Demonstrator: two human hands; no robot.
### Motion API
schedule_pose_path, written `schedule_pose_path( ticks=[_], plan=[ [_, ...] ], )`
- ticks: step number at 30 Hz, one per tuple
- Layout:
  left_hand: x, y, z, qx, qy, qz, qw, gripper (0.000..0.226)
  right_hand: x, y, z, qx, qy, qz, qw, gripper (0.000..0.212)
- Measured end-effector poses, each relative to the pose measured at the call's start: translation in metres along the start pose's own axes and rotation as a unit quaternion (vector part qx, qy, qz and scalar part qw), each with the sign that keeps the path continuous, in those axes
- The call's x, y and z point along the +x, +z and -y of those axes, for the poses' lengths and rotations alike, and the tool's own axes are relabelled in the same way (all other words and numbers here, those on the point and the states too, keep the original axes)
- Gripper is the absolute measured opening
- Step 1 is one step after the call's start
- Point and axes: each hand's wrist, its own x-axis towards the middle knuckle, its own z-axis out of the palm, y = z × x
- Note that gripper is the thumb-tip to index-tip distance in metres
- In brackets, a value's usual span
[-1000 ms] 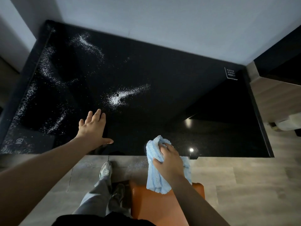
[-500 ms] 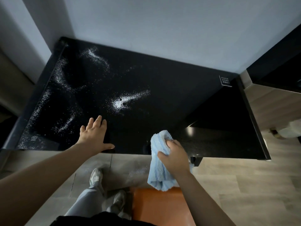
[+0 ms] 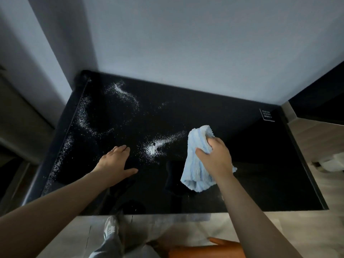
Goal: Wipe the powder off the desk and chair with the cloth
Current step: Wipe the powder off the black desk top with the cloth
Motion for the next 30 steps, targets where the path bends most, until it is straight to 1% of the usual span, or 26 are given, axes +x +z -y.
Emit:
schedule_pose_path(
  ticks=[1,4,6,13,17,21,24,27,30],
  plan=[
    [0.006,-0.005,0.004,-0.003,0.005,0.004,1.0,0.091,0.007,0.004,0.002,-0.005,0.004,-0.002,1.0,0.015],
    [0.022,-0.018,0.013,0.001,0.016,0.01,1.0,0.089,0.024,0.013,0.006,-0.032,0.022,0.002,0.999,0.029],
    [0.033,-0.024,0.016,0.002,0.021,0.013,1.0,0.089,0.037,0.016,0.008,-0.04,0.027,0.007,0.999,0.033],
    [0.08,-0.038,0.013,0.02,0.015,0.031,0.999,0.09,0.117,0.02,0.009,-0.033,-0.002,0.007,0.999,0.029],
    [0.115,-0.043,0.006,0.028,-0.003,0.032,0.999,0.091,0.181,0.03,0.007,-0.038,-0.023,0.024,0.999,0.029],
    [0.152,-0.044,-0.005,0.064,-0.013,0.049,0.997,0.09,0.244,0.041,0.005,-0.055,-0.044,0.047,0.996,0.028],
    [0.179,-0.042,-0.013,0.073,-0.034,0.037,0.996,0.091,0.286,0.051,0.004,-0.07,-0.054,0.058,0.994,0.032],
    [0.199,-0.042,-0.016,0.085,-0.06,0.019,0.994,0.095,0.321,0.063,0.002,-0.087,-0.052,0.062,0.993,0.033],
    [0.215,-0.038,-0.012,0.112,-0.069,0.032,0.991,0.105,0.347,0.078,0.001,-0.106,-0.058,0.075,0.99,0.033]
  ],
)
